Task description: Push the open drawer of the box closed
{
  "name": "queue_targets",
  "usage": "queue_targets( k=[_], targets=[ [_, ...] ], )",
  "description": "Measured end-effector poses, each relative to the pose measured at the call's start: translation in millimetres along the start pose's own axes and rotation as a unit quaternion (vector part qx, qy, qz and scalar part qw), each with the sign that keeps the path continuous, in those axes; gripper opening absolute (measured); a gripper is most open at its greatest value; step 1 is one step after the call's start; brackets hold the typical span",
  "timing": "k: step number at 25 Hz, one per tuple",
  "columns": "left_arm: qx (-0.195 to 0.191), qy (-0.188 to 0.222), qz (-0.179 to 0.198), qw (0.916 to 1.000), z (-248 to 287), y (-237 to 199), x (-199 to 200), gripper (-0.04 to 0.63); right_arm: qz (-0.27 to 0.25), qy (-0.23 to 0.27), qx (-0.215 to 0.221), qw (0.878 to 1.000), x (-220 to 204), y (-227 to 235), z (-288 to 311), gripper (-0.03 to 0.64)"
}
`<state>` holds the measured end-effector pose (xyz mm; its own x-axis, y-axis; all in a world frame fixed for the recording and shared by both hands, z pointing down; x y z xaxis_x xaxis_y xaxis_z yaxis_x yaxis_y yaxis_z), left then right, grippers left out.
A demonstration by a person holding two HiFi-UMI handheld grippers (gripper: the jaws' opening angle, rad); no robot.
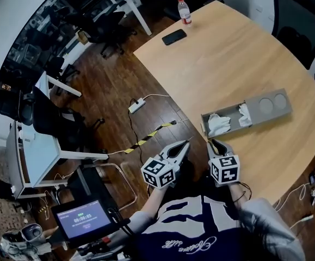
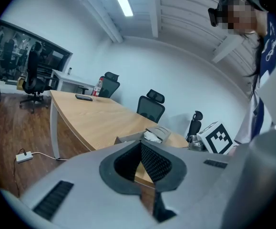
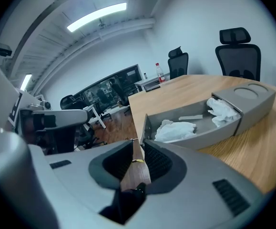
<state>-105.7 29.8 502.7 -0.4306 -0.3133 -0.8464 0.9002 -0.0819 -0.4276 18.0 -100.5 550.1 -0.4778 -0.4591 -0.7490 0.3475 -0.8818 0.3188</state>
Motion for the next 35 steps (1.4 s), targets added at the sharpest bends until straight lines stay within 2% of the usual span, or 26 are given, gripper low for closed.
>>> queue_targets(
  k=[3, 5, 6, 16, 20, 27, 35],
  targets=[
    [-0.021, -0.010, 0.004, 0.9997, 16, -8, 6, -0.002, -0.008, -0.002, -0.013, 1.000, 2, 5, 7, 0.063],
    [-0.040, -0.024, 0.012, 0.9988, 27, -14, 10, -0.002, -0.016, -0.007, -0.020, 1.000, 5, 7, 14, 0.112],
    [-0.050, -0.033, 0.016, 0.9981, 31, -17, 12, -0.002, -0.019, -0.009, -0.026, 0.999, 5, 8, 17, 0.116],
    [-0.121, -0.073, 0.041, 0.9892, 74, -77, 57, -0.002, -0.012, -0.008, -0.097, 0.995, 29, -2, 55, 0.117],
    [-0.161, -0.099, 0.055, 0.9805, 92, -95, 67, -0.002, -0.012, -0.028, -0.135, 0.990, 29, -7, 69, 0.117],
    [-0.238, -0.127, 0.073, 0.9601, 117, -111, 80, -0.002, -0.013, -0.060, -0.220, 0.974, 26, -11, 80, 0.117],
    [-0.307, -0.147, 0.085, 0.9365, 140, -116, 85, -0.002, 0.017, -0.052, -0.276, 0.959, 28, -7, 90, 0.117]
  ],
)
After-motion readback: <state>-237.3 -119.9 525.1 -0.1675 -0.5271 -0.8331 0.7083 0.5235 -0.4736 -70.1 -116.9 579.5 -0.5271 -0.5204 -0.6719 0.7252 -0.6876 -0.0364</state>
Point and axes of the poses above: the fingertips, and each gripper's own axes: z forward along the fingers, y to its right, x out of its top, the point moved 8 cm from there along -z, backward along the fingers, and after that the axes turned 1 degree about -x, right-handed, at the moved point
